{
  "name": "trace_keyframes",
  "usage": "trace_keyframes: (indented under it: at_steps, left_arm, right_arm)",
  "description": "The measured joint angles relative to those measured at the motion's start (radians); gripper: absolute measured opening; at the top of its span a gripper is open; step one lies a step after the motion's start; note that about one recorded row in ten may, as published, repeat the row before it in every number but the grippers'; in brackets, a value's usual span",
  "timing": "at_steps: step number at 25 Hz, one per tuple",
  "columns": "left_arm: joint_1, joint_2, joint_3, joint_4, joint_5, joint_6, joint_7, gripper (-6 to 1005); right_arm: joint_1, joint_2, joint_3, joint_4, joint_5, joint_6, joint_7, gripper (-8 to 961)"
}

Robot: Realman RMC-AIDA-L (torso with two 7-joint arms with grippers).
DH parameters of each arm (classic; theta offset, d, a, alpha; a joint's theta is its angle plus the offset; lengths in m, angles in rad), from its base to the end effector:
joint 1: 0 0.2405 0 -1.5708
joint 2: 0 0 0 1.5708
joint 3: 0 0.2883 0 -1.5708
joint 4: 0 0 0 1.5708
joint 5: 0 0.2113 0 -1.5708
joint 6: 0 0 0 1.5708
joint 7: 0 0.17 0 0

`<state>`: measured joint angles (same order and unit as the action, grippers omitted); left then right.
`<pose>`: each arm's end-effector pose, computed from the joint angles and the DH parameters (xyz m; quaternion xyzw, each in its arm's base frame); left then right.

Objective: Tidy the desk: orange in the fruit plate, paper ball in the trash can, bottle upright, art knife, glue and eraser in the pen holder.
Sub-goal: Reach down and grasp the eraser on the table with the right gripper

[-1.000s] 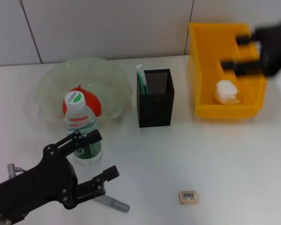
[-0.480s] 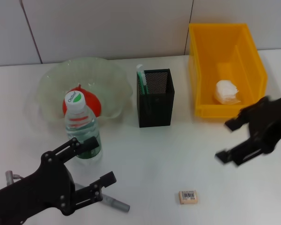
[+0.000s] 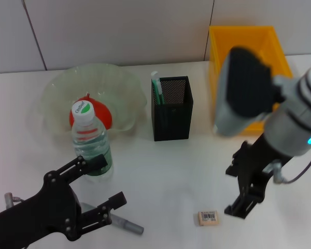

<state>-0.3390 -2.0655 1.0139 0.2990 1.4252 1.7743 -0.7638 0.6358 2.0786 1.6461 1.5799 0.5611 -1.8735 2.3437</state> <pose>-0.2787 0.2583 -0.0614 -0.8830 -0.0934 -0.4336 0.1534 0.1696 0.3339 -0.0304 -0.9551 0.1255 -0.2595 0.0685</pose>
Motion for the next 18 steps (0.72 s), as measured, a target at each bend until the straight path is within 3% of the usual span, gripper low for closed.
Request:
trace_keyframes:
  at_steps: [6, 18]
  left_arm:
    - [0.000, -0.002, 0.000, 0.000, 0.000, -0.004, 0.000, 798]
    - [0.004, -0.002, 0.000, 0.000, 0.000, -0.006, 0.000, 798]
  right_arm:
    - [0.022, 0.000, -0.163, -0.078, -0.053, 0.099, -0.022, 838]
    - [0.048, 0.005, -0.259, -0.167, -0.048, 0.186, -0.025, 839]
